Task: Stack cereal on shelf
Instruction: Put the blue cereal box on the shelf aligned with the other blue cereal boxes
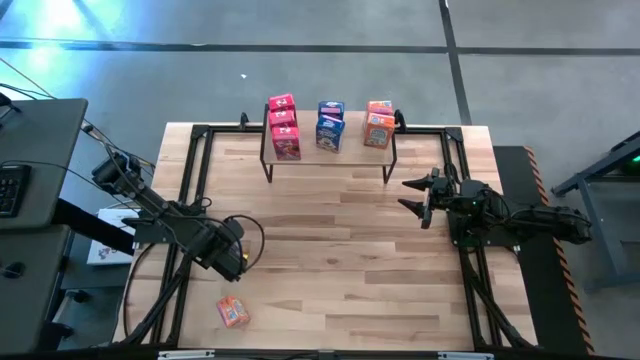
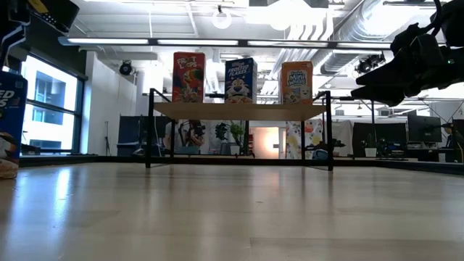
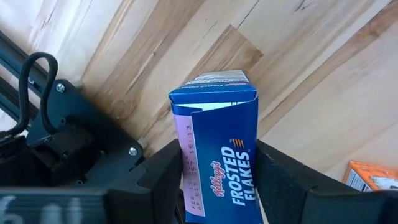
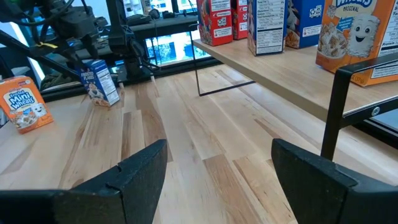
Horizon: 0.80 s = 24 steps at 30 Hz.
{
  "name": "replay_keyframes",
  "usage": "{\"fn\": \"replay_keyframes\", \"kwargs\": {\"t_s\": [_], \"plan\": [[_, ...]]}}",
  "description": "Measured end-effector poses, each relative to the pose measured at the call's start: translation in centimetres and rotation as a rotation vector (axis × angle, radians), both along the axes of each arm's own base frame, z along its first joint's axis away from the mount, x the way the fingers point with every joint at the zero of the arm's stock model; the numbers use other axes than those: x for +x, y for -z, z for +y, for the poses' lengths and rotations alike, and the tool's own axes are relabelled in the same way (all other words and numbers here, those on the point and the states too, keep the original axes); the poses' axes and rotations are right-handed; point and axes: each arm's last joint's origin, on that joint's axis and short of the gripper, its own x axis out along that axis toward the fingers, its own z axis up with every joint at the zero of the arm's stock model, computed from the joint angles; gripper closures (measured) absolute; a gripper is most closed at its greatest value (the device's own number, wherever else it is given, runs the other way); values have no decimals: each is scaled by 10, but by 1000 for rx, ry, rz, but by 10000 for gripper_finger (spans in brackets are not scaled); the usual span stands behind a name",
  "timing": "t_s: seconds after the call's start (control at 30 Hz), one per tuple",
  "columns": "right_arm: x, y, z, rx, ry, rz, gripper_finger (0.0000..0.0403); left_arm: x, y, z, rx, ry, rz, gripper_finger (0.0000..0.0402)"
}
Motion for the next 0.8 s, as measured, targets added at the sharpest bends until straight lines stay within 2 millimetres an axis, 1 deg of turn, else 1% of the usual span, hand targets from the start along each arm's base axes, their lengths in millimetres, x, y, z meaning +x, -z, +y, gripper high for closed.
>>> {"fn": "replay_keyframes", "kwargs": {"t_s": [0.2, 0.3, 0.43, 0.6, 0.8], "plan": [[0, 0, 0, 0, 0, 0, 121, 4, -1, 1, -19, 61, -12, 247], [0, 0, 0, 0, 0, 0, 121, 11, -9, 3, -20, 107, -44, 251], [0, 0, 0, 0, 0, 0, 121, 22, -20, 12, -9, 172, -79, 252], [0, 0, 0, 0, 0, 0, 121, 38, -36, 30, -3, 246, -113, 253], [0, 0, 0, 0, 0, 0, 121, 58, -57, 63, 12, 345, -162, 253]]}}
